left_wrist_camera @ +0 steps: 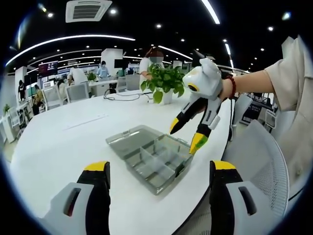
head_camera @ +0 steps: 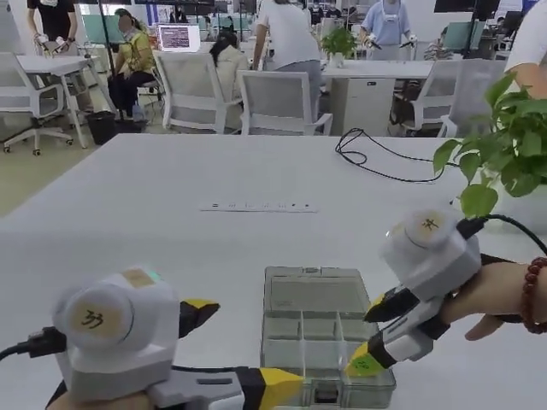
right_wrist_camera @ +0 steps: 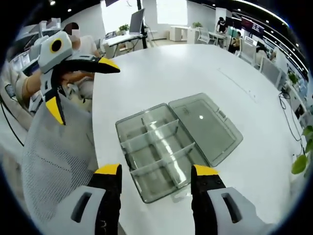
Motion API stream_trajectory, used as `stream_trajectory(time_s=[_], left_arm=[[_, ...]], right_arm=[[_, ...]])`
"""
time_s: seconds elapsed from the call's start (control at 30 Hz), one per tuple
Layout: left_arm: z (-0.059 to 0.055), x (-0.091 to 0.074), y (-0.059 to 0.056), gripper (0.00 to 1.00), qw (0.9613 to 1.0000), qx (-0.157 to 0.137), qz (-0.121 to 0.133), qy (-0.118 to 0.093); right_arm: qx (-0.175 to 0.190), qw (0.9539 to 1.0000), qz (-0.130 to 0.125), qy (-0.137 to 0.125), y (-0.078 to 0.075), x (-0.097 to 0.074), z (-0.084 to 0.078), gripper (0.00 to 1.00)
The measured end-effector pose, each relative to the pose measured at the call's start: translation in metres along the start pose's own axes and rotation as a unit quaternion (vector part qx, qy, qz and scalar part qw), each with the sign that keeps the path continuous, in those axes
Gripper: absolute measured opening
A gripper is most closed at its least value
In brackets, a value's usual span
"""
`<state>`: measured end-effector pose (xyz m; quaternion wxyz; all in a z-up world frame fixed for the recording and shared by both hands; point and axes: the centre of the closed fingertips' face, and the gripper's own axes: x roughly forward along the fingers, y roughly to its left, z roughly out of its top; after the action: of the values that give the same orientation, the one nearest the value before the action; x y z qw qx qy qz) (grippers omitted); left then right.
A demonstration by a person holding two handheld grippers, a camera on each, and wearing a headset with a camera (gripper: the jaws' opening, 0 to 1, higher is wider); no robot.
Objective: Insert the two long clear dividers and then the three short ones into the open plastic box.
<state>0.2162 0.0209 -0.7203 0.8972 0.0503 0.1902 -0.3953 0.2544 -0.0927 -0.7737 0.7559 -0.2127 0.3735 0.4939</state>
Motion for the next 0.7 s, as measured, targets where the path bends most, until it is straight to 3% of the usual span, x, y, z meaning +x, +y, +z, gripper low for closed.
stream_trajectory(time_s=[0.17, 0.47, 0.57, 0.63, 0.7], left_arm=[[0.000, -0.005, 0.001, 0.85, 1.0000, -0.004, 0.003, 0.000], [-0.005, -0.014, -0.002, 0.88, 1.0000, 0.000, 0.002, 0.007], [-0.007, -0.017, -0.002, 0.90, 0.9999, 0.000, 0.003, 0.013], [-0.008, -0.018, -0.002, 0.92, 0.9999, 0.000, 0.005, 0.012], [-0.008, -0.020, -0.001, 0.93, 0.9999, -0.003, 0.005, 0.012]], right_arm=[[0.038, 0.9975, -0.024, -0.055, 0.007, -0.018, 0.002, 0.68], [0.070, 0.9929, -0.036, -0.088, 0.025, -0.035, -0.022, 0.84], [0.080, 0.9902, -0.038, -0.108, 0.029, -0.037, -0.023, 0.90], [0.071, 0.9870, -0.048, -0.136, 0.029, -0.040, -0.017, 0.96], [0.073, 0.9868, -0.047, -0.137, 0.030, -0.041, -0.018, 1.00]])
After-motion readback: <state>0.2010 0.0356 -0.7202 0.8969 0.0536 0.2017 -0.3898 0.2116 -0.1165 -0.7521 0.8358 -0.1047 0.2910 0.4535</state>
